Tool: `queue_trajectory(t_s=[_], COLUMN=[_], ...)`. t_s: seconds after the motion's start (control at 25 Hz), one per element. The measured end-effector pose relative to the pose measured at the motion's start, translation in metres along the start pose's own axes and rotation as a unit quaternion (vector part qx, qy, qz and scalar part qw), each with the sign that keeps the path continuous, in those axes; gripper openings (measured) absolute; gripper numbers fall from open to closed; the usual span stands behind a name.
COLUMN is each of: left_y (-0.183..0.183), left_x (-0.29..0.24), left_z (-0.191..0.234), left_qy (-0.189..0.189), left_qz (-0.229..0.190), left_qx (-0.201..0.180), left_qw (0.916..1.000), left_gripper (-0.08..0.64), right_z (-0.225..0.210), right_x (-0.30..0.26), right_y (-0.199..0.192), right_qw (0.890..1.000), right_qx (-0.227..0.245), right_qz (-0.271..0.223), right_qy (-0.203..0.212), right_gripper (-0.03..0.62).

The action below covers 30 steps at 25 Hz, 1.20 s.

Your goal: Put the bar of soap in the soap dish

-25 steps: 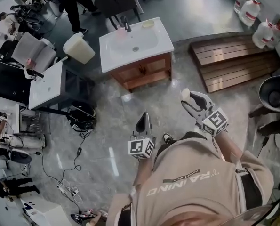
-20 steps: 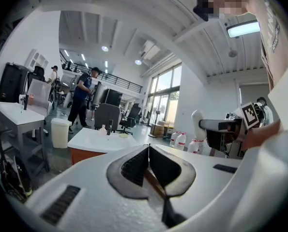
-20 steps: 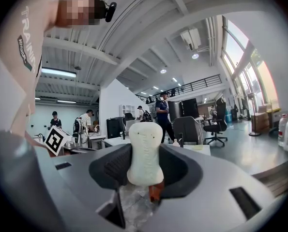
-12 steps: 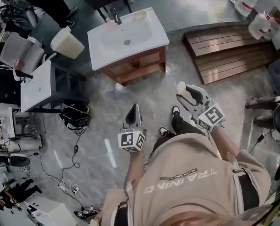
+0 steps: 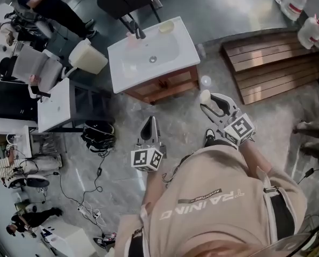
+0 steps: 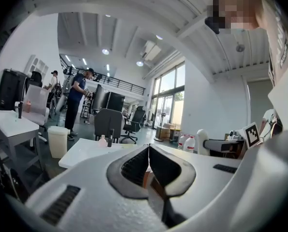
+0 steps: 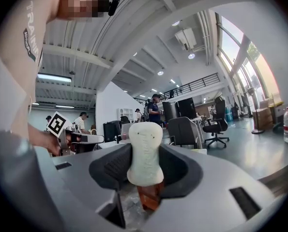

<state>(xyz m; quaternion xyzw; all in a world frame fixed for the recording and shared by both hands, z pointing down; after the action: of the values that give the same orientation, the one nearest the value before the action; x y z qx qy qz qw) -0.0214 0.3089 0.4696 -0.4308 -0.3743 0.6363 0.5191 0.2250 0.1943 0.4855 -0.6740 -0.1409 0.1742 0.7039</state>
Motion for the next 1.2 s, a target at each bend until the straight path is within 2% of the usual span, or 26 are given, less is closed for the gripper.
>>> queue_trajectory(t_s=[0.28,0.44,0.68,0.92,1.08,1.2], left_y=[0.026,0.025,0.014,0.033,0.063,0.081], left_x=[-0.052,-0.064,-0.071,-0.101,-0.131,-0.148], left_z=[-0.007,-0.006,0.028,0.064,0.096,0.119], left_qy=[0.031,0.038,0.061,0.028,0.005,-0.008], left_qz=[-0.037,-0.027,-0.007,-0.008,-0.025,-0.032], left_qx=[0.011,0.003,0.011,-0.004,-0.019,-0.016], left_qw=[0.9988,0.9989,0.9981,0.9996,0.9995,0.9993], left_gripper=[0.011,0.011,0.011,0.011,0.011,0.011], right_z=[-0.051,-0.061,-0.06,-0.062,-0.07,-0.072], right_x=[-0.028,-0.05,-0.081,-0.129,-0.175,-0.208], right_y=[-0.005,-0.016,-0.032,-0.011,0.013,0.023], right_qw=[0.999,0.998,0.997,0.997,0.998,0.998], right_qx=[0.008,0.003,-0.024,0.0,0.021,0.026], right_qz=[0.006,0.011,0.03,0.042,0.022,0.018], right_qy=[0.04,0.068,0.073,0.065,0.061,0.056], right_gripper=[0.164,0.164,0.164,0.164,0.164,0.164])
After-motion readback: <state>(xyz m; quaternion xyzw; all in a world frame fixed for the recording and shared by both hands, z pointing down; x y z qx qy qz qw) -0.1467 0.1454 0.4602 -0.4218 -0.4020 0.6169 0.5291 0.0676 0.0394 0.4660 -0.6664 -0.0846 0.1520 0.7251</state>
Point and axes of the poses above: the fingertips, and each gripper's own axes: x backward along the fingers, z to its left, y out of its top, the point moved 6 cm from there along x, backward along the fingers, and after that the axes turned 12 degrees about x, right-handed, at the moved point
